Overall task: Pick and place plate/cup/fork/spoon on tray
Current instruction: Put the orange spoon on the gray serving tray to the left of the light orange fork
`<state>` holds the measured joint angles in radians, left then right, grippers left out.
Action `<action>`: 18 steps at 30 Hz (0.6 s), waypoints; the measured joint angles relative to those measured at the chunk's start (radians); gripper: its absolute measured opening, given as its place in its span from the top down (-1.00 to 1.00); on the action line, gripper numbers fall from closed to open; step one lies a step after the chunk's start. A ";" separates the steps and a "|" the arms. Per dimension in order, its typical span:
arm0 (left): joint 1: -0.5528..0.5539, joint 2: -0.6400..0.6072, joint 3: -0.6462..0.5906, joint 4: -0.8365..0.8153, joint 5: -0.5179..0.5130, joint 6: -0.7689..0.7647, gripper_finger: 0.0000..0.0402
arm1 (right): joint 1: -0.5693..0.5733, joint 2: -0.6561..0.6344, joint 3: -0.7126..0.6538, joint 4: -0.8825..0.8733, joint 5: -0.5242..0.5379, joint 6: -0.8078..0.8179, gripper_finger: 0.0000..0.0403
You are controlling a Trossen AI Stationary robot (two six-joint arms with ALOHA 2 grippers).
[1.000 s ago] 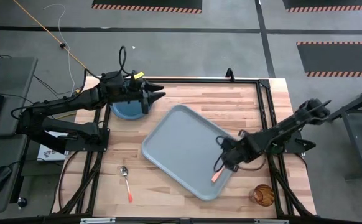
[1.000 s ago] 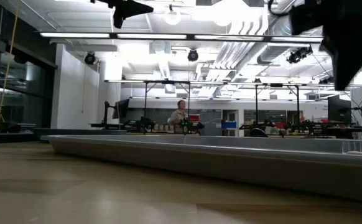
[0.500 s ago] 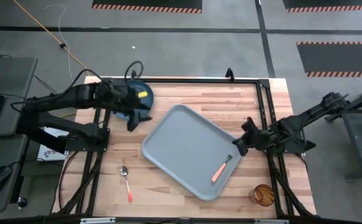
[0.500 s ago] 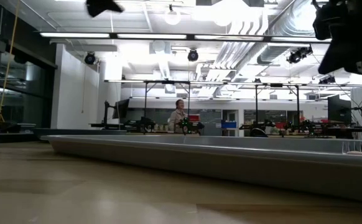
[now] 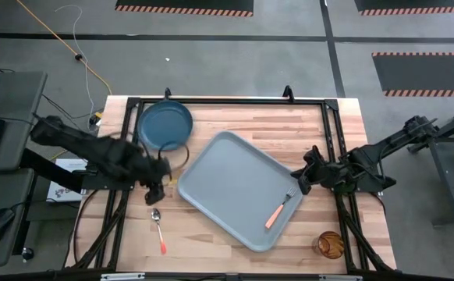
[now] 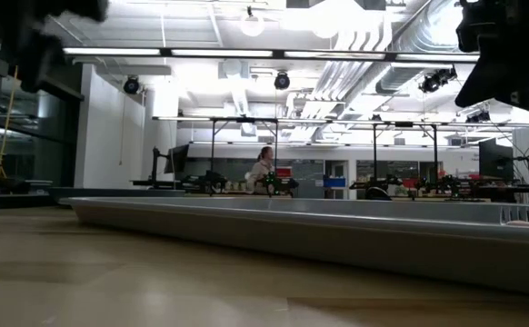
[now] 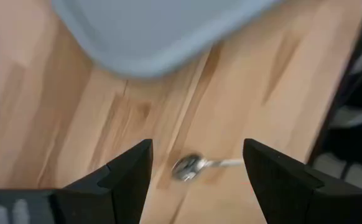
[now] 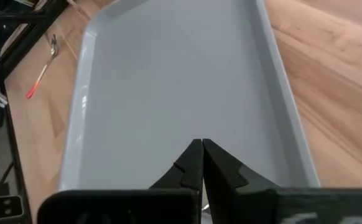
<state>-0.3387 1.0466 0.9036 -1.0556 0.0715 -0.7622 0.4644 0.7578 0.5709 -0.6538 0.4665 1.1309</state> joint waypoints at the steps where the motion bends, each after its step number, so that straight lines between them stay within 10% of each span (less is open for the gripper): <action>1: -0.026 0.000 -0.037 0.016 0.000 -0.009 -0.20 | 0.000 0.000 0.000 0.000 0.003 -0.008 1.00; 18: -0.281 0.002 -0.383 0.377 0.011 -0.157 -0.20 | 0.000 0.001 0.000 -0.018 0.064 -0.013 1.00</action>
<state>-0.6198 1.0485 0.5208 -0.6783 0.0830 -0.9196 0.4644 0.7589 0.5709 -0.6718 0.5303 1.1179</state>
